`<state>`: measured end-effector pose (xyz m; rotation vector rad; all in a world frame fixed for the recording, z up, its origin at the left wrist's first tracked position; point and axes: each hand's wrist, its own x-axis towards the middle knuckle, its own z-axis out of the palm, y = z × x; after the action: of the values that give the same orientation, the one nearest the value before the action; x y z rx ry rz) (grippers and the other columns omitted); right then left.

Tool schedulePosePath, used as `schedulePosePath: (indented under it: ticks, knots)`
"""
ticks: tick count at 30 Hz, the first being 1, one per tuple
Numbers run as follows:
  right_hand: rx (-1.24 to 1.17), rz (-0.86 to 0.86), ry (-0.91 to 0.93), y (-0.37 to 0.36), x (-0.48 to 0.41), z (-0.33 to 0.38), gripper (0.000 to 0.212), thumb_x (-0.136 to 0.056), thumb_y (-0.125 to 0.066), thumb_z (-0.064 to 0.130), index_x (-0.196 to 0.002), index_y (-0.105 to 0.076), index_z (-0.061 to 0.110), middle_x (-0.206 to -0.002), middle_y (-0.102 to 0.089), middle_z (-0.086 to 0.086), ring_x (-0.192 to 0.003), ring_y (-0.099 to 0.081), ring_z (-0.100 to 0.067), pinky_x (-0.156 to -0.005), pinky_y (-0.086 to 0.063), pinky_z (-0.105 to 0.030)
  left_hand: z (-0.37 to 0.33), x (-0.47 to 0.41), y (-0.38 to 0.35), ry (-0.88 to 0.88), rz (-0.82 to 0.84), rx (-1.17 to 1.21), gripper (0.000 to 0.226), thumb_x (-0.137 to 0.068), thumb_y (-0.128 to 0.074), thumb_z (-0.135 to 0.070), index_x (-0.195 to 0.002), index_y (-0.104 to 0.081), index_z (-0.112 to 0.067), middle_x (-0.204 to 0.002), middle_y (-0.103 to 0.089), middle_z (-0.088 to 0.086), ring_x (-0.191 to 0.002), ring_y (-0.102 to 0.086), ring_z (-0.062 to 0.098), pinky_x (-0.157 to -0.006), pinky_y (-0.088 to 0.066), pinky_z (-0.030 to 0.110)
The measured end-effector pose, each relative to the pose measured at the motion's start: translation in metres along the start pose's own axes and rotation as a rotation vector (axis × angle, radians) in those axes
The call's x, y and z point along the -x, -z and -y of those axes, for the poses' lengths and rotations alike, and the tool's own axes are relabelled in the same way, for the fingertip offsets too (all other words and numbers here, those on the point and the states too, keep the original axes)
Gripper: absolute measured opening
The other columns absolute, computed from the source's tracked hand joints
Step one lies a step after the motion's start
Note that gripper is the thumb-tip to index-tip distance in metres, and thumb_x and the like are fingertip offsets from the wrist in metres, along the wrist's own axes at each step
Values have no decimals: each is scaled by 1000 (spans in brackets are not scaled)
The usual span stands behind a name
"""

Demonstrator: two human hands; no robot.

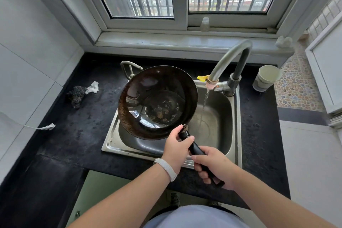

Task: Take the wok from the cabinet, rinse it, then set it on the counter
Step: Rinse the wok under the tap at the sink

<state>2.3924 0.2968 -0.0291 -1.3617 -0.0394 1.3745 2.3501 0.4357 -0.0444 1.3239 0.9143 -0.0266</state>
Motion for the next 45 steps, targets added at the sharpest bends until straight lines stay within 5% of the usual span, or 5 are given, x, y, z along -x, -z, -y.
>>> schedulePosePath:
  ticks: [11,21,28,37,45]
  knots:
    - [-106,-1,-24,16,-7,9,16,-101,-51,6,-117,-51,1,-63,-49,-4,-45,-40,-12,-36,-34,-22,-3,-19,-6,45,23,-30,43,-67,-69,-22,-106,-61,-38,-122,-61,10,-113,-61,24,-96,-53,45]
    - [-162,13,-61,21,-10,7,14,-102,-51,7,-115,-54,3,-64,-49,-5,-45,-40,-13,-36,-34,-22,-16,-9,9,85,159,-126,43,-94,-56,-9,-134,-48,-23,-125,-63,3,-114,-62,19,-94,-54,38]
    - [-190,22,-88,24,-9,8,17,-101,-53,10,-117,-53,5,-66,-51,-4,-48,-42,-13,-38,-35,-22,-72,-34,30,-262,104,-616,21,-89,-62,-20,-109,-64,-26,-94,-71,-7,-89,-69,12,-86,-55,32]
    - [-204,29,-115,29,-6,12,17,-99,-56,15,-116,-53,9,-68,-53,-2,-51,-43,-14,-41,-35,-22,-149,-132,-47,-435,251,-859,9,-86,-63,-24,-95,-61,-25,-91,-68,-4,-87,-64,15,-69,-47,22]
    - [-211,42,-115,27,-4,16,10,-99,-57,17,-105,-52,12,-69,-52,-1,-52,-43,-14,-43,-34,-23,-150,-169,-73,-285,513,-801,28,-82,-69,0,-100,-64,-20,-100,-61,6,-101,-58,30,-101,-47,53]
